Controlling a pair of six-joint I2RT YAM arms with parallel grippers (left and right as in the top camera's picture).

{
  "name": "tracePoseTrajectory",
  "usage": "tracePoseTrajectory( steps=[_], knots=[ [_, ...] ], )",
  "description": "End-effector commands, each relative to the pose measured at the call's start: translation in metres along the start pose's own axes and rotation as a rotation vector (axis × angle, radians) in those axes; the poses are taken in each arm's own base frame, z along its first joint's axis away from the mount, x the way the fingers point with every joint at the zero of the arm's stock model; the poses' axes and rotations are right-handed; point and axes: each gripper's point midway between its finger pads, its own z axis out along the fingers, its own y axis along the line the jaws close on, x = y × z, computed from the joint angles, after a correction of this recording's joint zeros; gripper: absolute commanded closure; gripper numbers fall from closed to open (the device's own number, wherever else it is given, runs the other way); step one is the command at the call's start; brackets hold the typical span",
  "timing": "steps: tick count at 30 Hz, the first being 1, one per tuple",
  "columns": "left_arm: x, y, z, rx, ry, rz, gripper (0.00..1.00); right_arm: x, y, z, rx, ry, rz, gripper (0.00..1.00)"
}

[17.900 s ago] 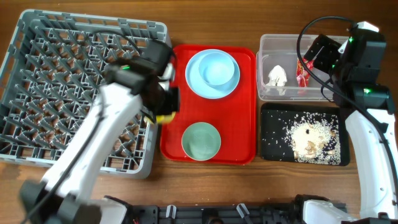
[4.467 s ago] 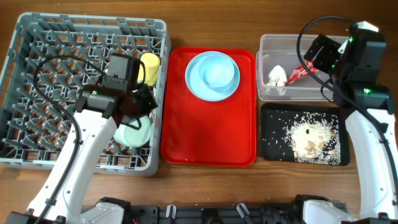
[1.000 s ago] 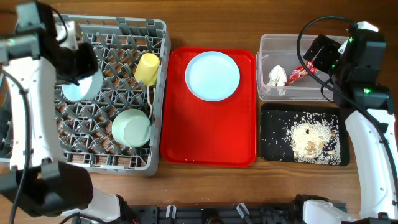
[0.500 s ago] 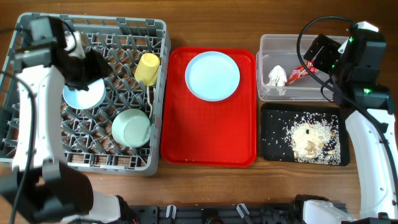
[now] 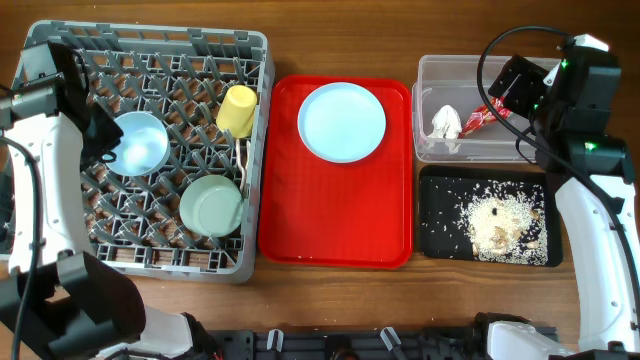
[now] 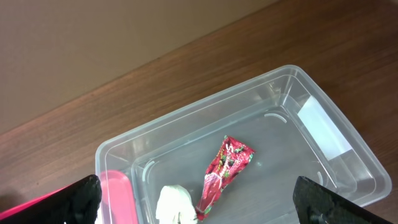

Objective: Sort waste into correct bins and load items into the dishwasher rack

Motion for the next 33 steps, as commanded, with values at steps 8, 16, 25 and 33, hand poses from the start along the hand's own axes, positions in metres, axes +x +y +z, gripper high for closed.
tracePoseTrajectory(
  steps=[8, 16, 25, 33],
  knots=[
    [0.027, -0.013, 0.042, 0.052, 0.149, 0.04, 0.67, 0.0, 0.0, 0.001, -0.001, 0.002, -0.014, 0.0],
    [0.026, -0.014, 0.046, 0.055, 0.139, 0.038, 0.96, 0.0, 0.0, 0.001, -0.001, 0.002, -0.015, 0.0],
    [-0.066, -0.049, -0.123, 0.444, -0.28, 0.029, 0.96, 0.0, 0.0, 0.001, -0.001, 0.002, -0.015, 0.0],
    [-0.039, -0.092, -0.232, 0.898, -0.458, 0.369, 0.96, 0.0, 0.0, 0.001, -0.001, 0.002, -0.015, 0.0]
  ],
)
